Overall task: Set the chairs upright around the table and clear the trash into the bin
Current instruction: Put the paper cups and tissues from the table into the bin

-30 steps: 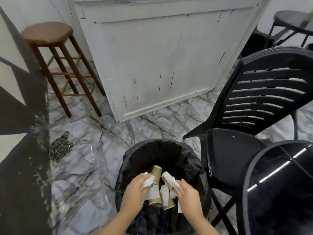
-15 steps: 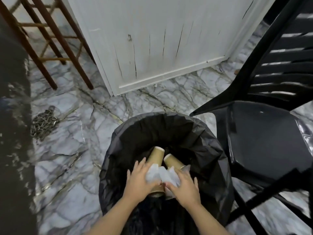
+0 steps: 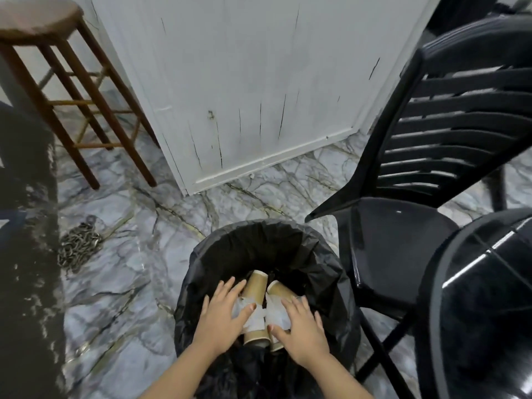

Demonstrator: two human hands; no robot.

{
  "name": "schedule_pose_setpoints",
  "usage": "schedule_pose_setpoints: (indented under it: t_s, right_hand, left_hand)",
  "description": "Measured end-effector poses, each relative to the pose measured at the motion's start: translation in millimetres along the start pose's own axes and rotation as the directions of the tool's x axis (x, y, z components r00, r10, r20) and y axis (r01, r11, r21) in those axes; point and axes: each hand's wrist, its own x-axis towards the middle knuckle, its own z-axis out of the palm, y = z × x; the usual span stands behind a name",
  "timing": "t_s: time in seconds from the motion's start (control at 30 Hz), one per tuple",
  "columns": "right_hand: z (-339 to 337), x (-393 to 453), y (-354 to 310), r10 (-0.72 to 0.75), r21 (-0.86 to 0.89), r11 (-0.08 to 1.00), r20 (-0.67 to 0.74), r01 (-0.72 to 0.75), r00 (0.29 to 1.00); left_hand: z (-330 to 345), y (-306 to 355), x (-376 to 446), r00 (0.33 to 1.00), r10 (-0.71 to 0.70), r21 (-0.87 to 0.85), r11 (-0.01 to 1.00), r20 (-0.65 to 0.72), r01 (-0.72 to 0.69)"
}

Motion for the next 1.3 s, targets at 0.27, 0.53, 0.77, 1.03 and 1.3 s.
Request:
schedule_pose_setpoints:
  t_s: [0.27,0.53,0.77,1.03,1.3]
  right_hand:
    - [-106,-62,-43,-0.033,0.019,0.999,-0.156,0.037,0.987]
    - [-187,-124,-34,0.043,0.078,0.997,-0.410,-0.012,0.911]
    - [-224,-182,40,0.207,0.192,0.974,-0.536,-0.121,0.818]
    - [-238,-261,173,0.415,0.348,0.904,-0.581,-0.247,0.700]
    - [-236,-321,283,0.553,0.455,0.828,-0.569,-0.328,0.608]
  left_hand:
    - [-89,99,-21,0.987,0.160,0.034,0.987,-0.021,-0.159]
    - [-123,200,-26,0.922,0.385,0.113,0.919,-0.045,-0.379]
    - [-78,287,-38,0.822,0.562,0.119,0.814,0.089,-0.569]
    - [26,386,-65,0.730,0.655,0.061,0.734,0.194,-0.676]
    - [119,443,-93,0.666,0.677,0.114,0.670,0.312,-0.734]
